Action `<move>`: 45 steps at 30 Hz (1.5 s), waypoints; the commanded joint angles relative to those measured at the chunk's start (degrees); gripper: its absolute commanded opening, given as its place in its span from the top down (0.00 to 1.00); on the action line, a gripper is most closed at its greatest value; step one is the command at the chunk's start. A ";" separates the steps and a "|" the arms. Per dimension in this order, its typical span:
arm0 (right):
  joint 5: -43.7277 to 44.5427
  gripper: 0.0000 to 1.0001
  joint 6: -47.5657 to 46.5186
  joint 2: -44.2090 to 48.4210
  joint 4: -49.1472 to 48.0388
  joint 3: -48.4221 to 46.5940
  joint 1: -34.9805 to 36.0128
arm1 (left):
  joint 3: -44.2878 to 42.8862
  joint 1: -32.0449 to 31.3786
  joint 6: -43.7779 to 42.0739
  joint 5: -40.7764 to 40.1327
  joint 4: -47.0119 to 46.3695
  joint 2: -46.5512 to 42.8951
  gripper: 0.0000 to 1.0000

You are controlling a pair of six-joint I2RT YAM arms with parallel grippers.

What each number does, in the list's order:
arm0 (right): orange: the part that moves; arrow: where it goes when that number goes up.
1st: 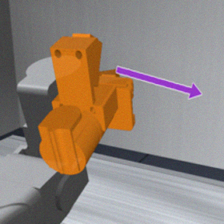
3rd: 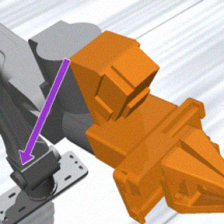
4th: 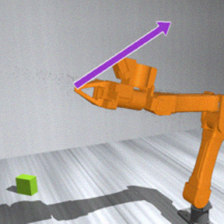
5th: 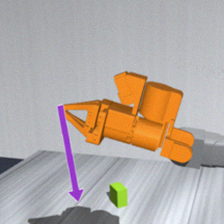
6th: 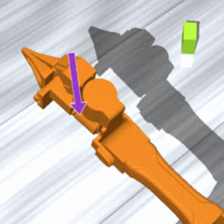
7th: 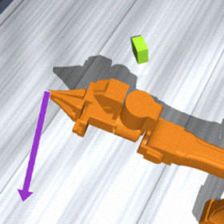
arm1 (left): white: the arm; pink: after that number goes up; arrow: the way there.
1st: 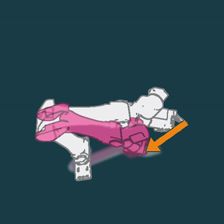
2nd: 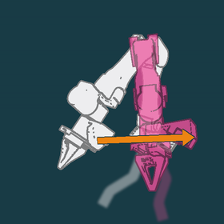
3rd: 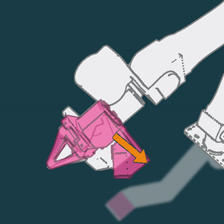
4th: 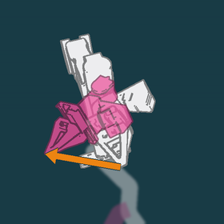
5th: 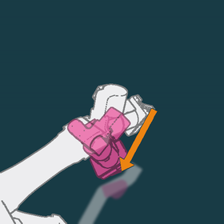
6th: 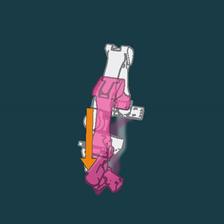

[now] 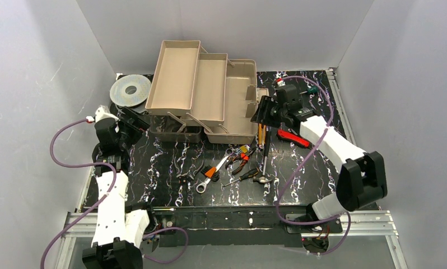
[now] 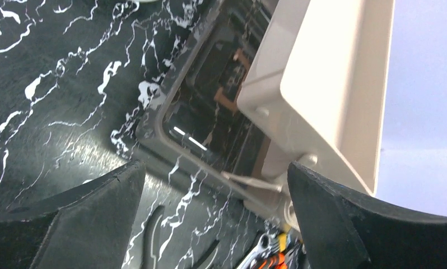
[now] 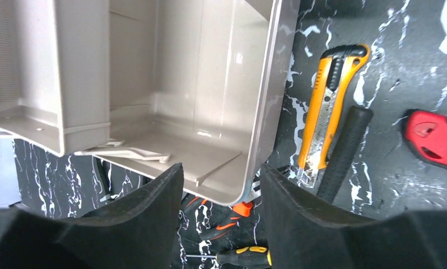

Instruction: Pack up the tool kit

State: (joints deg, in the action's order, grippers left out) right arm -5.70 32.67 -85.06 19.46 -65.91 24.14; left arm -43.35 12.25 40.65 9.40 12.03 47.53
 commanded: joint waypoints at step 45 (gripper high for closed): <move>3.88 0.29 -3.17 -1.13 -5.52 13.53 -6.09 | -6.60 -34.31 -35.50 7.46 11.49 -9.03 0.02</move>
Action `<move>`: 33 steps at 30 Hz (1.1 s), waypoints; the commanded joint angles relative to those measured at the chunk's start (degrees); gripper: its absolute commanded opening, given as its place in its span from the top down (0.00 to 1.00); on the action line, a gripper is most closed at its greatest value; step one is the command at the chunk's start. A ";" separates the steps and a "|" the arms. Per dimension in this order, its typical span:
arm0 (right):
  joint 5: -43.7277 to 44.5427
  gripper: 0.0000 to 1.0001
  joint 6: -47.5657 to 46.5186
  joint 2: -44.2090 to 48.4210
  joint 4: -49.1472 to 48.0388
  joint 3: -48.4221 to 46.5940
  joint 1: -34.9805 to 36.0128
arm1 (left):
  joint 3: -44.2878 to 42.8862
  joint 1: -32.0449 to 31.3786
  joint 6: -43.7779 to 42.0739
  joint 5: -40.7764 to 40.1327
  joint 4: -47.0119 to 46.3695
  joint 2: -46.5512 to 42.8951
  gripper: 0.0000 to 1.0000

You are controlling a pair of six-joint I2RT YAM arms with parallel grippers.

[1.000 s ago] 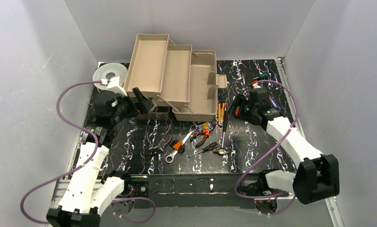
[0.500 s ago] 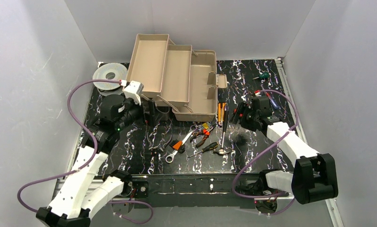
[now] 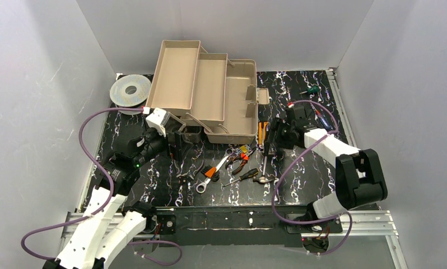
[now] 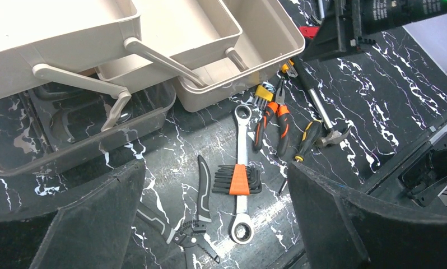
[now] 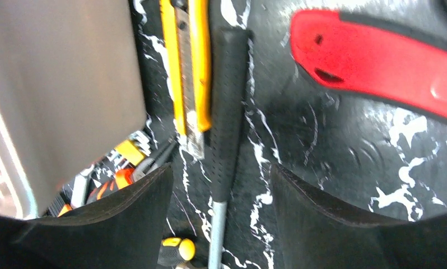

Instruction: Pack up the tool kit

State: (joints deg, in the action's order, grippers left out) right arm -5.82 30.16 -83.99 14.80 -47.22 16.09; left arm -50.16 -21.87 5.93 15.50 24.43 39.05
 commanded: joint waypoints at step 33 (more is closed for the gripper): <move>27.61 0.99 2.53 -0.58 8.27 -4.69 9.49 | 0.89 -0.21 -1.01 0.62 -0.34 -1.51 0.02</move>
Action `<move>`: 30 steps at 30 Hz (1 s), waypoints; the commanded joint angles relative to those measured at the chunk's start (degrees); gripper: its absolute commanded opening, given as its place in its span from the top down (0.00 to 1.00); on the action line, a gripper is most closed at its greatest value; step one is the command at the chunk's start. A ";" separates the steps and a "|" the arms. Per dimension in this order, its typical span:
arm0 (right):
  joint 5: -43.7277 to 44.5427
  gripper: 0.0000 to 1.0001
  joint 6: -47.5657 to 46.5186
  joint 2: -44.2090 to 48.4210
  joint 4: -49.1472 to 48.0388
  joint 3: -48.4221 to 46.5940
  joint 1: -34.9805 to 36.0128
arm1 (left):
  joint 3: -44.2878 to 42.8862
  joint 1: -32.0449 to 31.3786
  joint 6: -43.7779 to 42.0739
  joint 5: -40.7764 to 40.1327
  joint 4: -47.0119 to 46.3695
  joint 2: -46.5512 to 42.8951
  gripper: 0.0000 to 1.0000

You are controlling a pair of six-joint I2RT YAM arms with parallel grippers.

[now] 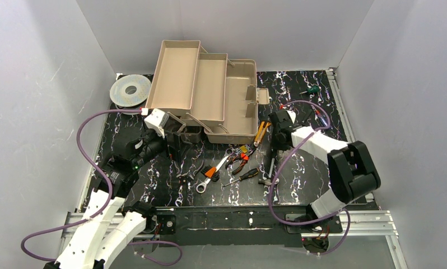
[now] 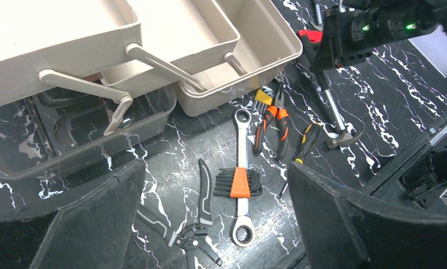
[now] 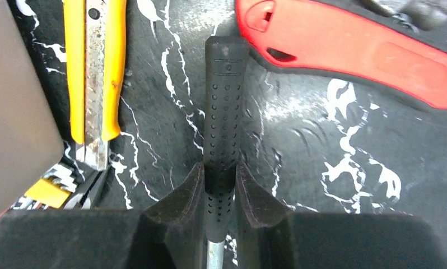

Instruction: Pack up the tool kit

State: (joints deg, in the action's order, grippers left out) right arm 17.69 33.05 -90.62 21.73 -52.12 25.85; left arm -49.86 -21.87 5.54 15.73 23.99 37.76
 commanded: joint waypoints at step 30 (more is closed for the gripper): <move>-20.40 0.99 -11.24 32.72 -10.73 -3.53 -0.28 | 0.64 -0.19 -0.35 1.06 0.00 -0.68 0.02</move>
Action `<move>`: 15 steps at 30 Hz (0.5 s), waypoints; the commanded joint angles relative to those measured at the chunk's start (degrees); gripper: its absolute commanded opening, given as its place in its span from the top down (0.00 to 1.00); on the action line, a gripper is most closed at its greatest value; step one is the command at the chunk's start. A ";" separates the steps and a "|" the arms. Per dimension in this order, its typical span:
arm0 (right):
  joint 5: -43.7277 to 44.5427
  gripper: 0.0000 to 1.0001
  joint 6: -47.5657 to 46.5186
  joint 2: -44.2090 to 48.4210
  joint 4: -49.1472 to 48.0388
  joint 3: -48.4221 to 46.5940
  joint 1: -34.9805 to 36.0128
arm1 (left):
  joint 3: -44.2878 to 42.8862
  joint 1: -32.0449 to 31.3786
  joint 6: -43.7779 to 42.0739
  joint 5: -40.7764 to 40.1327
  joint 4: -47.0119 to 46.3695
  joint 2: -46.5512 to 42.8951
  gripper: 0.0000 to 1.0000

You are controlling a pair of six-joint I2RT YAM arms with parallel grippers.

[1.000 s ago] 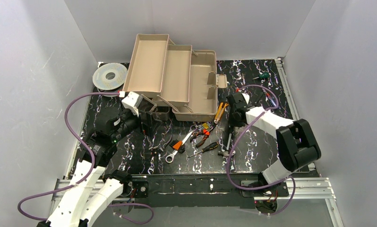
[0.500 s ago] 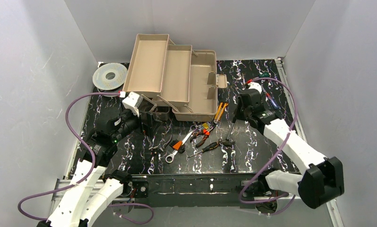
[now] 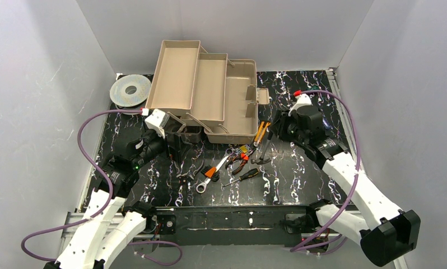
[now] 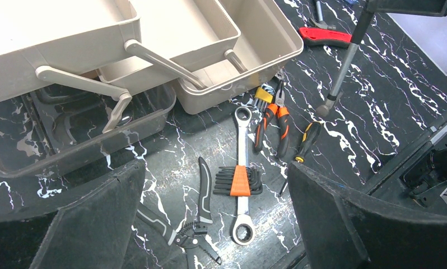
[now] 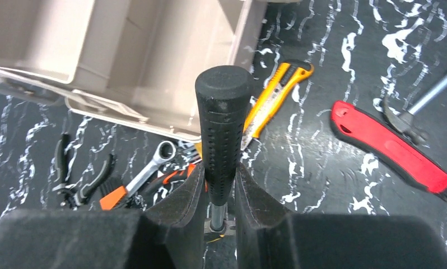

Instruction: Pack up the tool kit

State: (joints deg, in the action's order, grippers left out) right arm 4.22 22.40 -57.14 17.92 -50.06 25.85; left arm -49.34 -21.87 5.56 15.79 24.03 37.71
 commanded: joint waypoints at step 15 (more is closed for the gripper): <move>-13.94 0.99 1.84 -23.19 -10.40 -31.99 -0.28 | 0.41 -0.20 -0.45 0.70 -0.04 -1.41 0.02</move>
State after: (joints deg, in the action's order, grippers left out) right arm -7.96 23.88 -76.62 11.89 -73.49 25.85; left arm -49.26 -21.87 5.54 15.90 24.01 37.00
